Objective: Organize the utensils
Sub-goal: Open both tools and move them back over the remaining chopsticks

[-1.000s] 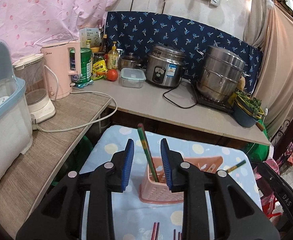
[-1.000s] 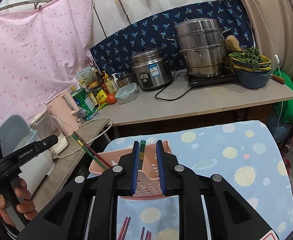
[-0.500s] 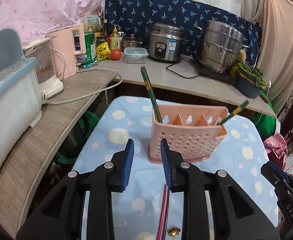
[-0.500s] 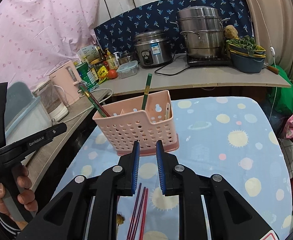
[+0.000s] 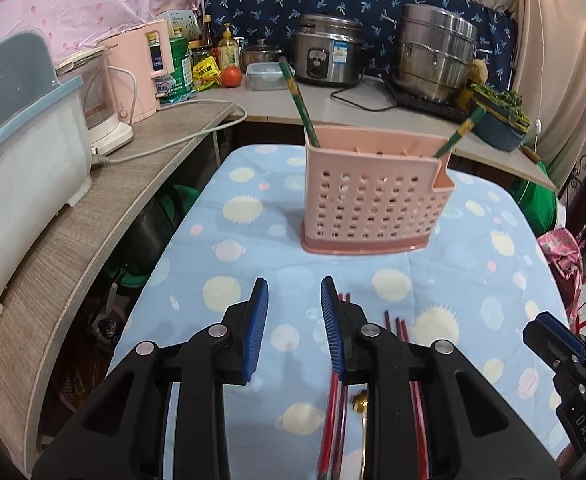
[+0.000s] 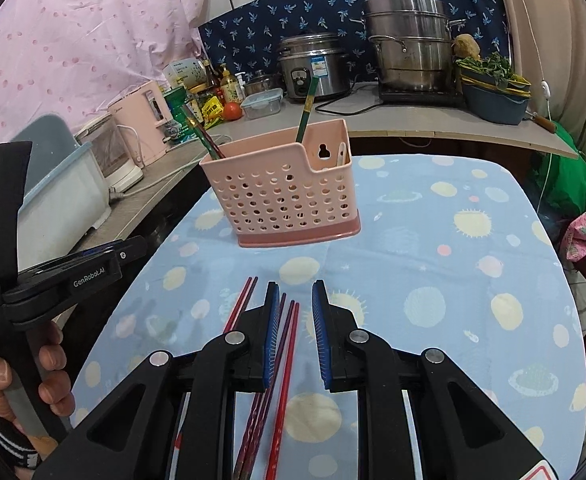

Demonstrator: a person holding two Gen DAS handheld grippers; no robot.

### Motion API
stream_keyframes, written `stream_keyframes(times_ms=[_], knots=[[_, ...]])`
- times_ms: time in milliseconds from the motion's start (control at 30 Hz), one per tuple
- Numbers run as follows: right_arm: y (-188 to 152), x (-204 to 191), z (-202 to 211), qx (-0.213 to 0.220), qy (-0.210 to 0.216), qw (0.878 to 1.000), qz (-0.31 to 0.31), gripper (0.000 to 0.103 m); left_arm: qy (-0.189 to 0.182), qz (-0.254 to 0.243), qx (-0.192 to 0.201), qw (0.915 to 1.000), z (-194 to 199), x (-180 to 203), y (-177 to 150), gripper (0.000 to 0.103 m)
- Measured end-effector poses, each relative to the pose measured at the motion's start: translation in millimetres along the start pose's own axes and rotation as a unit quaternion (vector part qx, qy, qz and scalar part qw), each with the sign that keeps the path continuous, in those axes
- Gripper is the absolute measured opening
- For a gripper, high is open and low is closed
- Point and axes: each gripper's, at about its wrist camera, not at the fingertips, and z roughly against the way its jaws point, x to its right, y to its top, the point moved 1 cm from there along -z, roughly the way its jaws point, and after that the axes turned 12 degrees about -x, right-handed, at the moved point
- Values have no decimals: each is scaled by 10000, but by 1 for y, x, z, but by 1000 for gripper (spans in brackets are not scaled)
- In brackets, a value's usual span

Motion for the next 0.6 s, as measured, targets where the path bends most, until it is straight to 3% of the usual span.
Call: stream_keyframes(times_ms=[600], knots=[[-98, -9, -24, -911, 94, 9958, 53, 18, 3, -28, -740, 9973, -23, -10, -84, 26]])
